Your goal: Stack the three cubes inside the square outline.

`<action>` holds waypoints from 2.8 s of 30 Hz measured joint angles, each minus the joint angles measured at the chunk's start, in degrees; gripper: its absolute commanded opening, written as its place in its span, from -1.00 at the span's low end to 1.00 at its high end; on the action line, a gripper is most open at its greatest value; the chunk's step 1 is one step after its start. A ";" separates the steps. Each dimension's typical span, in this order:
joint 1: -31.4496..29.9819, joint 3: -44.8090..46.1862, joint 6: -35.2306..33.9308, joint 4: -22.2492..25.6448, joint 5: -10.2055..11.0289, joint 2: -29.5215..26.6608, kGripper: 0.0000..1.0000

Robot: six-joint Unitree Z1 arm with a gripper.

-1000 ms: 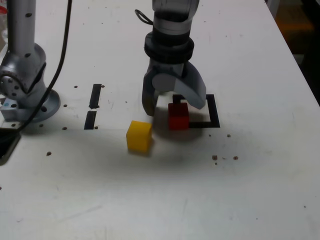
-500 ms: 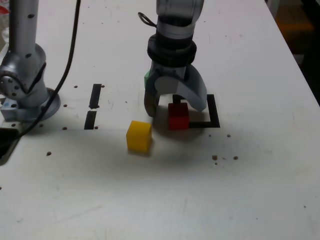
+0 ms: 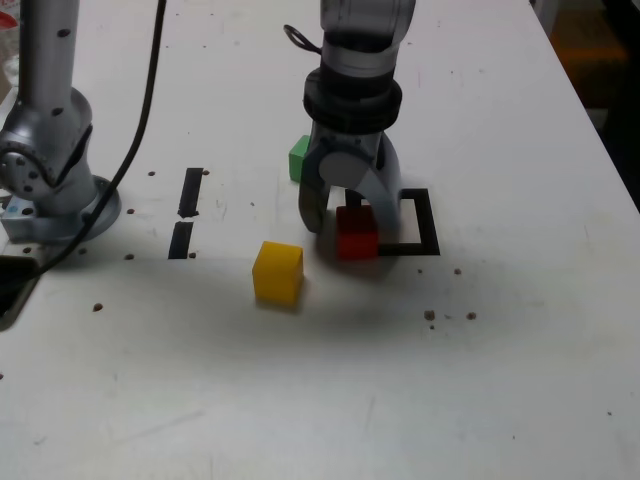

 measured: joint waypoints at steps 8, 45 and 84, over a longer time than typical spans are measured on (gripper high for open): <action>0.00 -0.45 0.33 -2.66 0.09 0.01 -0.61; 2.76 -8.12 -2.52 4.93 1.67 0.52 -0.76; 5.19 -7.85 -4.01 2.30 3.00 2.64 -0.10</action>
